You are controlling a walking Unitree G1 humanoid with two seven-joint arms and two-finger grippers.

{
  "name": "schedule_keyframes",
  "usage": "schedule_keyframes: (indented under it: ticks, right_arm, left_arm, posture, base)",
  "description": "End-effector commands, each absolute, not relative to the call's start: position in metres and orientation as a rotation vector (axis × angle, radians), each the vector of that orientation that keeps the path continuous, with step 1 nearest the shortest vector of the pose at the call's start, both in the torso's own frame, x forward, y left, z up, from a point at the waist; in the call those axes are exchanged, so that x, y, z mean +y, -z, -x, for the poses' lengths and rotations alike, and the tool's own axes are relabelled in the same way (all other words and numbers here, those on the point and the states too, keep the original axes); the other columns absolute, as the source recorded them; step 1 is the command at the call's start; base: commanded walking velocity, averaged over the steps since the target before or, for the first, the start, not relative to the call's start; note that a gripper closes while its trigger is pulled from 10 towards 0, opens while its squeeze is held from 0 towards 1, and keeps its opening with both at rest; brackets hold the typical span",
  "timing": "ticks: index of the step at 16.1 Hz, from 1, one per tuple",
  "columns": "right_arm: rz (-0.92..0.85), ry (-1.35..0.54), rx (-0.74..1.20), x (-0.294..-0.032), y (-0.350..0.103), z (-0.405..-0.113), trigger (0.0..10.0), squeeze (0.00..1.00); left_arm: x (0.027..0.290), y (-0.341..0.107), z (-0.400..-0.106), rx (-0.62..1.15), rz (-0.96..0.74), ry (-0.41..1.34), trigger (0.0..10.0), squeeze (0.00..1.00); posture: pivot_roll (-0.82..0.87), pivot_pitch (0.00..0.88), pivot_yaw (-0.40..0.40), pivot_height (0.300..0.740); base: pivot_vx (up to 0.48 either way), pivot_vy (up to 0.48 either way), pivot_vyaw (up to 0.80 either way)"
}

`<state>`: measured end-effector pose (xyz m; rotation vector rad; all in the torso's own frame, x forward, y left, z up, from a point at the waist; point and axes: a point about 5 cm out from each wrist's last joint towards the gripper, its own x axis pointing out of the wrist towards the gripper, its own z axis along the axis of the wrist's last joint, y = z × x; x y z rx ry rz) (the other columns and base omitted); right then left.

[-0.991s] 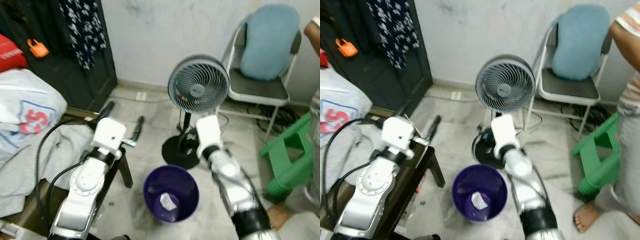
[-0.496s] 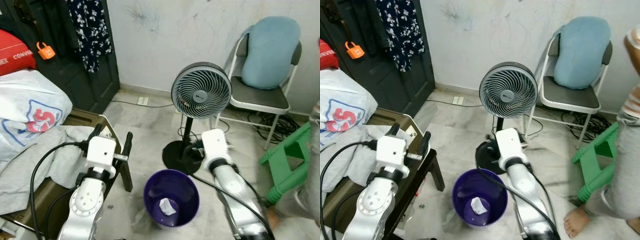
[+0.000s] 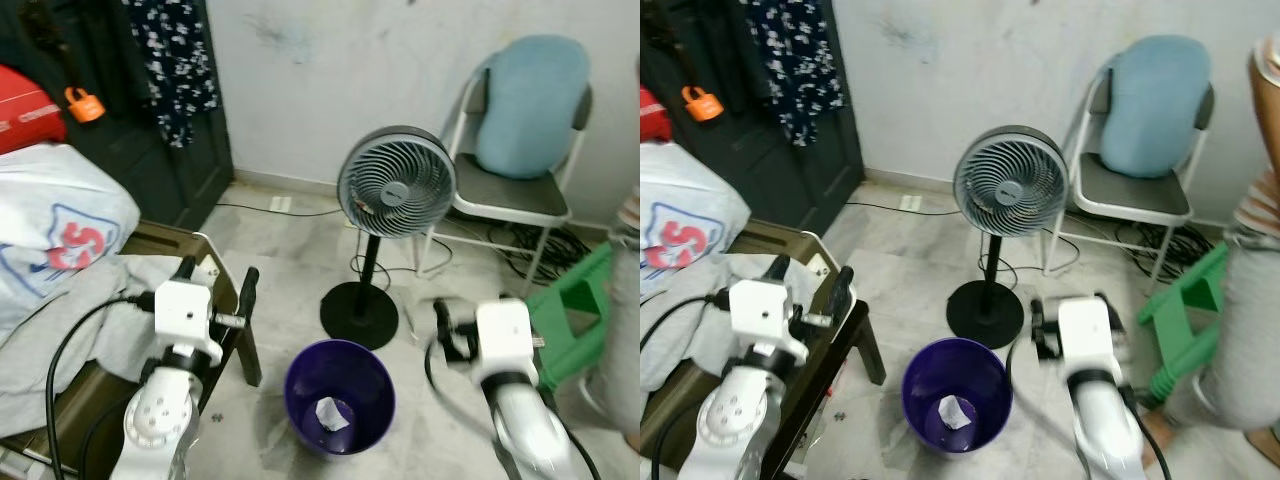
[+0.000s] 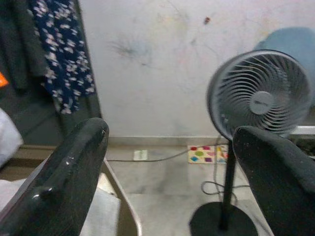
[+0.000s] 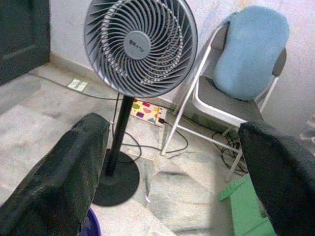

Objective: Clean up the room

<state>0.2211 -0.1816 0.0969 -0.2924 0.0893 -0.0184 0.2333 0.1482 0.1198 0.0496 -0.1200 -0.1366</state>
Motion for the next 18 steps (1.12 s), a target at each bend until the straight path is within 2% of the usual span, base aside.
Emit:
schedule_keyframes:
  ticks: [1, 6, 7, 8, 10, 11, 12, 13, 18]
  right_arm:
    - [0.290, -0.011, 0.035, -0.175, -0.109, -0.222, 10.0, 0.00]
    - [0.251, -0.011, 0.033, -0.170, -0.115, -0.235, 10.0, 0.00]
    - [0.208, -0.033, 0.017, -0.169, -0.116, -0.236, 10.0, 0.93]
    - [0.214, -0.036, 0.016, -0.168, -0.117, -0.236, 10.0, 1.00]
    - [0.226, -0.035, 0.015, -0.167, -0.119, -0.238, 10.0, 1.00]
    - [0.233, -0.035, 0.015, -0.167, -0.119, -0.240, 10.0, 0.20]
    - [0.268, -0.053, 0.018, -0.165, -0.120, -0.242, 10.0, 0.00]
    - [0.342, -0.066, 0.001, -0.163, -0.122, -0.244, 10.0, 0.00]
    - [0.333, -0.099, -0.022, -0.150, -0.124, -0.255, 10.0, 0.00]
  left_arm:
    - [0.145, -0.123, -0.232, -0.124, -0.035, 0.152, 10.0, 0.00]
    - [0.145, -0.124, -0.234, -0.116, -0.018, 0.135, 10.0, 0.00]
    - [0.143, -0.125, -0.234, -0.123, 0.004, 0.153, 10.0, 0.00]
    - [0.142, -0.126, -0.235, -0.124, 0.010, 0.155, 10.0, 0.00]
    - [0.140, -0.126, -0.236, -0.125, 0.011, 0.153, 10.0, 0.00]
    - [0.138, -0.126, -0.237, -0.125, 0.013, 0.150, 10.0, 0.00]
    - [0.137, -0.125, -0.237, -0.124, 0.016, 0.151, 10.0, 0.00]
    - [0.135, -0.125, -0.236, -0.117, 0.055, 0.178, 10.0, 0.00]
    - [0.133, -0.126, -0.238, -0.126, 0.052, 0.178, 10.0, 0.00]
  posture:
    - [-0.11, 0.026, -0.013, 0.740]
    - [-0.10, 0.030, -0.022, 0.740]
    - [-0.11, 0.031, -0.024, 0.740]
    - [-0.11, 0.033, -0.026, 0.740]
    - [-0.12, 0.032, -0.030, 0.740]
    - [-0.12, 0.030, -0.032, 0.740]
    - [-0.13, 0.025, -0.031, 0.740]
    - [-0.13, 0.022, -0.029, 0.740]
    - [-0.13, 0.020, -0.023, 0.740]
  base:
    - [0.000, 0.000, 0.00]
    - [0.000, 0.000, 0.00]
    - [0.000, 0.000, 0.00]
    - [0.000, 0.000, 0.00]
    - [0.000, 0.000, 0.00]
    - [0.000, 0.000, 0.00]
    - [0.000, 0.000, 0.00]
    - [0.000, 0.000, 0.80]
    - [0.000, 0.000, 0.80]
